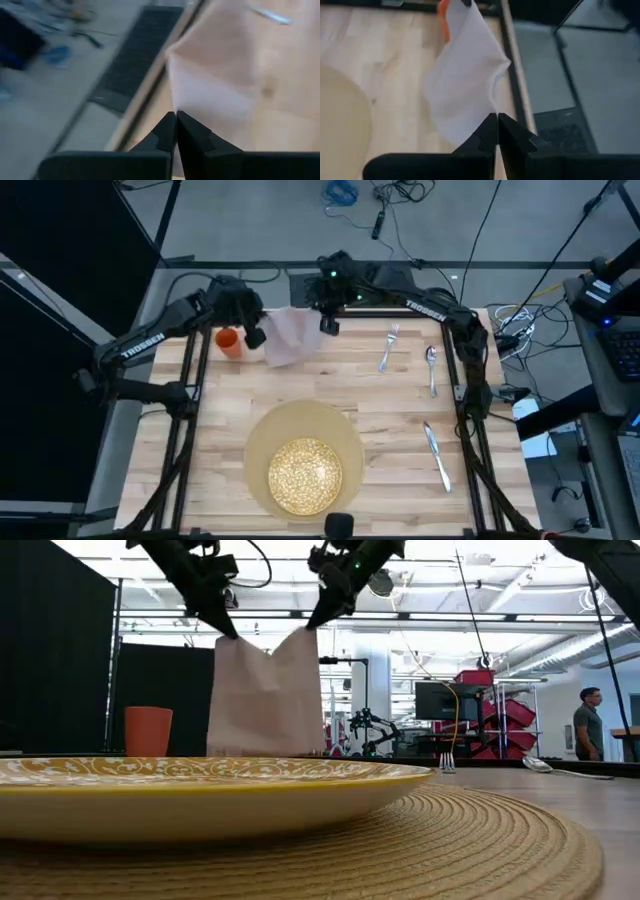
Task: Set table place
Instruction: Fold the light orange napkin on the table
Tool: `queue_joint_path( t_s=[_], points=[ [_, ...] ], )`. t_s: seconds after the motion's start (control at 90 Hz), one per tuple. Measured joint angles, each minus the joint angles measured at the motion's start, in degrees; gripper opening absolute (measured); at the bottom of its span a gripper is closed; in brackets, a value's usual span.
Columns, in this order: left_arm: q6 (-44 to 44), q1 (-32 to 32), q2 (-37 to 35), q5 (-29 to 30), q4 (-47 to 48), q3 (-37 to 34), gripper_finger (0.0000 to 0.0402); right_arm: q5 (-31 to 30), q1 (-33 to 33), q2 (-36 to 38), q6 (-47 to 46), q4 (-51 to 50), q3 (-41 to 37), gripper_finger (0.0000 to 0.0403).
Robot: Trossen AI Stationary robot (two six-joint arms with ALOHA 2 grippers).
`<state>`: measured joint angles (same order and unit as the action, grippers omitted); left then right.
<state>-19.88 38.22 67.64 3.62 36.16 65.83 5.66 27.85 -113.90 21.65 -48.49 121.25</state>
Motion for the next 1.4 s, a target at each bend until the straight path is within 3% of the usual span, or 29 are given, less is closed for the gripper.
queue_joint_path(
  t_s=[0.156,0.422,0.622,0.822,1.189,1.4],
  points=[
    [-3.41,0.07,-0.04,4.28,-1.38,2.45,0.0,-2.87,1.73,0.05,0.16,2.14,0.0,0.0],
    [-1.32,-0.04,0.03,4.53,5.27,2.65,0.0,-2.77,1.73,0.08,-2.88,-4.42,0.0,0.0],
    [2.69,-1.52,0.23,-2.09,9.57,-0.62,0.0,-2.21,-1.52,0.13,-7.32,-12.02,-2.19,0.0],
    [6.31,-5.58,0.22,-5.04,9.42,-6.11,0.0,-2.32,-4.76,0.01,-10.68,-14.17,-8.79,0.0],
    [15.05,-16.12,0.2,-5.32,6.24,-15.67,0.0,-0.61,-10.62,0.02,-16.07,-12.17,-18.79,0.0],
    [16.19,-18.12,0.19,-5.03,2.41,-16.97,0.0,-0.9,-9.82,0.02,-16.44,-9.01,-20.44,0.0]
  ],
)
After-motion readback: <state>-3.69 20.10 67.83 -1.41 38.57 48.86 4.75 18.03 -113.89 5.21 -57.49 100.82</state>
